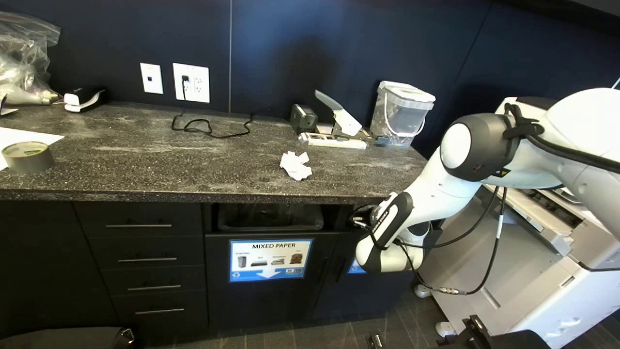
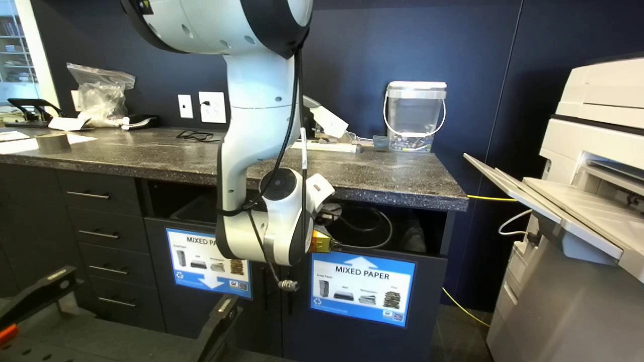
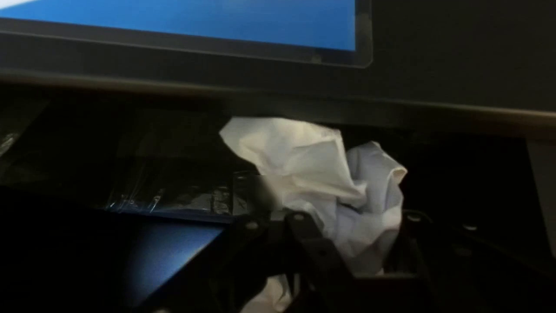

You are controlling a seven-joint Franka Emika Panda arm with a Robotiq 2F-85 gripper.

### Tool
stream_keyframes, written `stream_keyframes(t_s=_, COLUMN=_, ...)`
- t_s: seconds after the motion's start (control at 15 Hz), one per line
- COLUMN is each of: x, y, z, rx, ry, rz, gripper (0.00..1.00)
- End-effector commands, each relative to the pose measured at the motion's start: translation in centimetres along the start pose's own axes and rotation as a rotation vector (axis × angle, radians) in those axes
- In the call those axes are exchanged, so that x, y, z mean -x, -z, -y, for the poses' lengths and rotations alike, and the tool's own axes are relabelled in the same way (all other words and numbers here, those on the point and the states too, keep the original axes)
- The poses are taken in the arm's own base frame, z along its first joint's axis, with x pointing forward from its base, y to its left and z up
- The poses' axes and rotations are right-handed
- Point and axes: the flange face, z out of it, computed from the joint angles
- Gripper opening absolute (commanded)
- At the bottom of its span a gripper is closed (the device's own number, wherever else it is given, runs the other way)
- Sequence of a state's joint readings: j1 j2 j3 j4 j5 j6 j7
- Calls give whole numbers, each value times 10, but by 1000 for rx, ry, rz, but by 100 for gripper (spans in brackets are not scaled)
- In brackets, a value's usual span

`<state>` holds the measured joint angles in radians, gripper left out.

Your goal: Pick up the papers on the counter and throw them in the bin

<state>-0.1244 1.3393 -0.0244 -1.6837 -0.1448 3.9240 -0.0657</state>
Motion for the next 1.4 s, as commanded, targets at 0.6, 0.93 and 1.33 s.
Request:
stream_keyframes(t_s=0.6, x=-2, y=-12, z=-4, rx=39, ry=112, rz=73, gripper=100)
stream_keyframes(t_s=0.93, x=-9, y=0, z=-9, rx=88, ry=191, rz=122, gripper=100)
stream_keyframes(t_s=1.33, x=-28, y=38, z=-12, rx=108, ry=257, rz=170, gripper=100)
